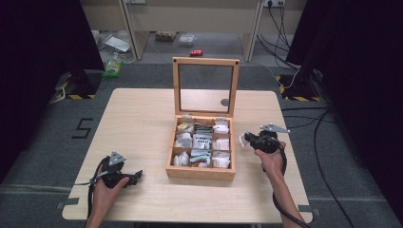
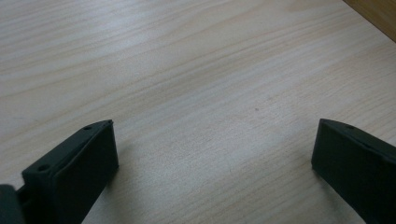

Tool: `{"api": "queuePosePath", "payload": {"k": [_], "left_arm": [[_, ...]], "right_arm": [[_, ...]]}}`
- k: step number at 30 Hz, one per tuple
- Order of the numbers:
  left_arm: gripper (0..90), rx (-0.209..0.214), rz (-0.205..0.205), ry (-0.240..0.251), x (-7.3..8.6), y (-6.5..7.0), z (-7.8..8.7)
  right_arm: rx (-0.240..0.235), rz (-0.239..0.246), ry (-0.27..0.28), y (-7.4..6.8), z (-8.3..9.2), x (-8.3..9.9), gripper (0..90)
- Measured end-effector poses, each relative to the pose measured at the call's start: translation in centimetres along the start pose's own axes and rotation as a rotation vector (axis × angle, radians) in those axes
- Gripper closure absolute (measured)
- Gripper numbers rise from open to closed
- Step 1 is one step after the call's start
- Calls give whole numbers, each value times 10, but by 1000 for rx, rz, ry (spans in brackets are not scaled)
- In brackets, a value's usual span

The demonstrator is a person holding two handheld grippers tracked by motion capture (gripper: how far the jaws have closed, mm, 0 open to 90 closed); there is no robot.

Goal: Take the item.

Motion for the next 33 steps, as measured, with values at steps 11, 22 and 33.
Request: {"api": "queuePosePath", "payload": {"k": [11, 22, 33], "left_arm": [[0, 0, 0, 0, 0, 0, 0], [0, 0, 0, 0, 0, 0, 0], [0, 0, 0, 0, 0, 0, 0]], "right_arm": [[-18, 25, -39, -12, -11, 9, 835], [-5, 23, -58, -10, -13, 13, 809], [24, -7, -53, 0, -8, 9, 710]]}}
Point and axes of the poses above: each handheld gripper's, and its own axes: z roughly backward along the jaws, x roughly out of its underside, y roughly to its right, the point moved 3 cm from there along -z, roughly forward along the jaws, and after that the axes turned 5 degrees about x, right-handed, at the moved point
